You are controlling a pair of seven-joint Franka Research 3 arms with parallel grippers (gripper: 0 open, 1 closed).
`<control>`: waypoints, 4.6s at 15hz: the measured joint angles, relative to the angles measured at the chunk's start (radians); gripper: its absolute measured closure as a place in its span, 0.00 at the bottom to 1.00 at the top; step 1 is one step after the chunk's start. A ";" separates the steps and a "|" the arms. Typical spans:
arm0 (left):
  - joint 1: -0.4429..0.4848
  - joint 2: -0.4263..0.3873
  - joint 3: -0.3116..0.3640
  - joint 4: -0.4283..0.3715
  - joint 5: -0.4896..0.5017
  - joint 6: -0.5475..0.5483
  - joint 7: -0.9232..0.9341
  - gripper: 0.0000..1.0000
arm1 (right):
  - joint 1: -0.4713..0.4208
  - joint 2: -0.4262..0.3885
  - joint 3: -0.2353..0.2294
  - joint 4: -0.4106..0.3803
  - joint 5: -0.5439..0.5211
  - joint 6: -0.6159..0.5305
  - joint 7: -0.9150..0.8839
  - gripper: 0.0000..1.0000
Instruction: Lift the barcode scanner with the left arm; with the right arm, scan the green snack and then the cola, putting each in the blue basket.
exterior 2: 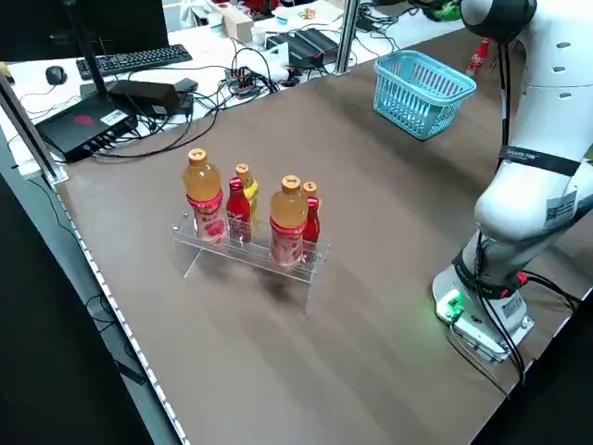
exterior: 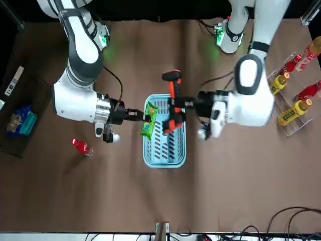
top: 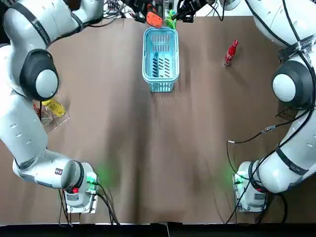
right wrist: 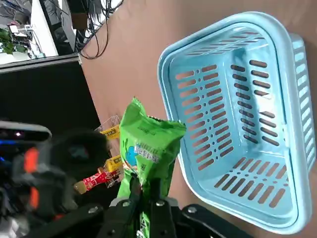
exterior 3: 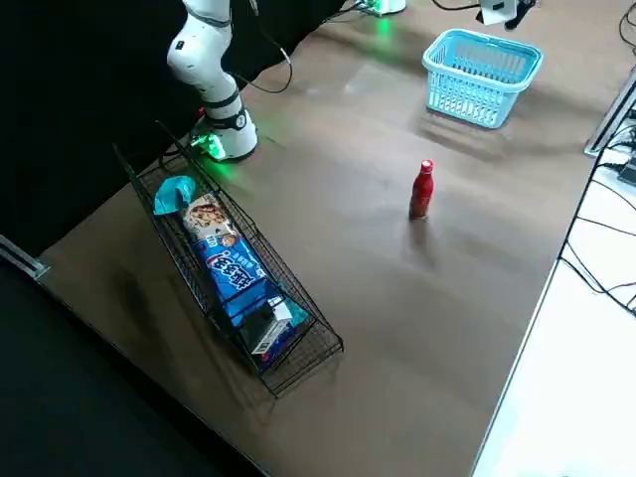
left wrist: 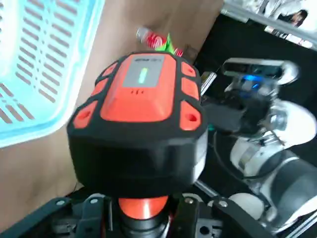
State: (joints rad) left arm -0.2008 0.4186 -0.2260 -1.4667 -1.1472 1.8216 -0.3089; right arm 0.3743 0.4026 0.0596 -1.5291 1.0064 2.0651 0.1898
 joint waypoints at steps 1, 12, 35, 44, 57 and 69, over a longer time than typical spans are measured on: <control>0.027 -0.005 0.001 0.004 0.007 -0.001 0.002 0.67 | 0.001 0.000 0.000 0.000 0.000 -0.001 0.000 0.91; 0.082 -0.019 0.000 0.004 0.092 -0.011 0.003 0.67 | 0.131 0.164 0.001 -0.007 0.000 0.215 -0.019 0.93; 0.069 -0.018 -0.002 -0.002 0.119 -0.011 0.014 0.67 | -0.004 0.168 -0.030 0.082 -0.014 0.073 -0.036 0.59; 0.065 -0.016 -0.005 -0.002 0.119 -0.011 0.015 0.67 | -0.291 0.082 -0.045 0.076 -0.587 -0.275 -0.037 0.59; 0.063 -0.004 -0.006 -0.002 0.119 -0.011 0.028 0.67 | -0.331 0.086 -0.045 0.023 -0.954 -0.283 -0.046 0.33; 0.062 -0.004 -0.006 -0.002 0.119 -0.011 0.028 0.67 | -0.339 0.107 -0.046 -0.011 -0.962 -0.208 -0.064 0.43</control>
State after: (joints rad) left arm -0.1385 0.4146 -0.2322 -1.4690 -1.0285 1.8103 -0.2808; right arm 0.0354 0.5096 0.0139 -1.5399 0.0445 1.8574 0.1256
